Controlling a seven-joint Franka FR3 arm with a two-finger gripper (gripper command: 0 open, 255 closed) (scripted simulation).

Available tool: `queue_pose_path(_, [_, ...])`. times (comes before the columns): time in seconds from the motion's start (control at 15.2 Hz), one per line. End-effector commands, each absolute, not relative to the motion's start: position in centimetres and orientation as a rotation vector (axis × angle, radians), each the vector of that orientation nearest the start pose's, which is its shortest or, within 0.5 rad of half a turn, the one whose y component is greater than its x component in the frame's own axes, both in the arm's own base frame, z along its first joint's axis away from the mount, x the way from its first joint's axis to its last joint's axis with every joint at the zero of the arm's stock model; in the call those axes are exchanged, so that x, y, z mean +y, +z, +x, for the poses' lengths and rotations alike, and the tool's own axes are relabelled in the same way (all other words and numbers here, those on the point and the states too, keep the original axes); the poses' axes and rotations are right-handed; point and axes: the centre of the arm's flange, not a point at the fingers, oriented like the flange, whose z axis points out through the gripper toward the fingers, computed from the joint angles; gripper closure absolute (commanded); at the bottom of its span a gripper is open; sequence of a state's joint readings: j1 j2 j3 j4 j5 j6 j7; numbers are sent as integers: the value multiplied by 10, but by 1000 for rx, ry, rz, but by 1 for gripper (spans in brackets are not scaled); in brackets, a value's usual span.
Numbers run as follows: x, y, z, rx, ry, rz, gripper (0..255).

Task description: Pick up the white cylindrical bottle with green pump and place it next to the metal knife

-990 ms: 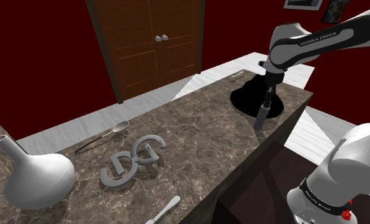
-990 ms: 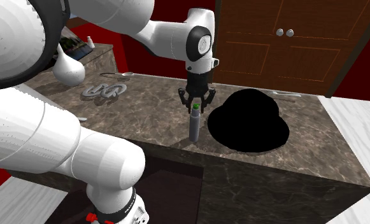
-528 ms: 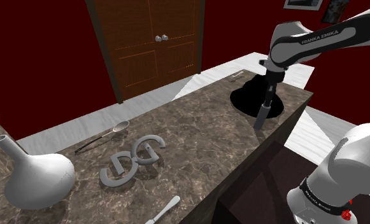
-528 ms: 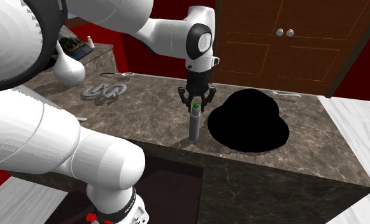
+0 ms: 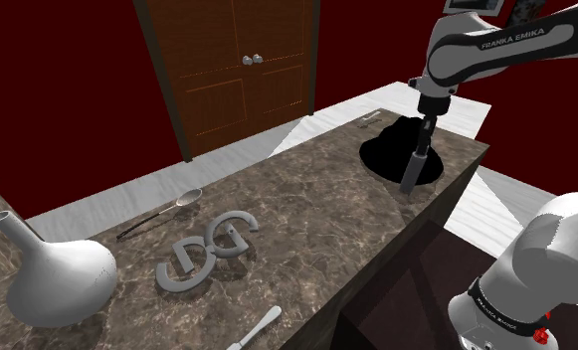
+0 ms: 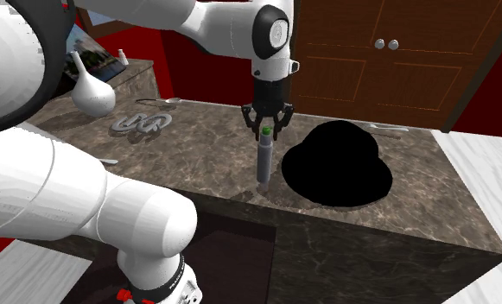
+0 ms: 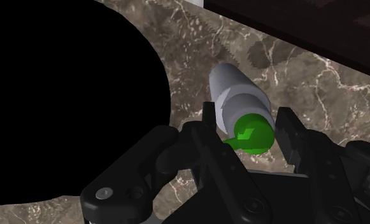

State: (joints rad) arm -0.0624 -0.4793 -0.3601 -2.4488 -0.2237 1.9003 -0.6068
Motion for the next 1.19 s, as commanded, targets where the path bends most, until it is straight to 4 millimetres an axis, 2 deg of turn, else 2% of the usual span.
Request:
queue_pose_path(0.0, [-184,463,355,-487,155,-3097,255])
queue_pose_path(1.12, [-184,553,355,-487,155,-3097,255])
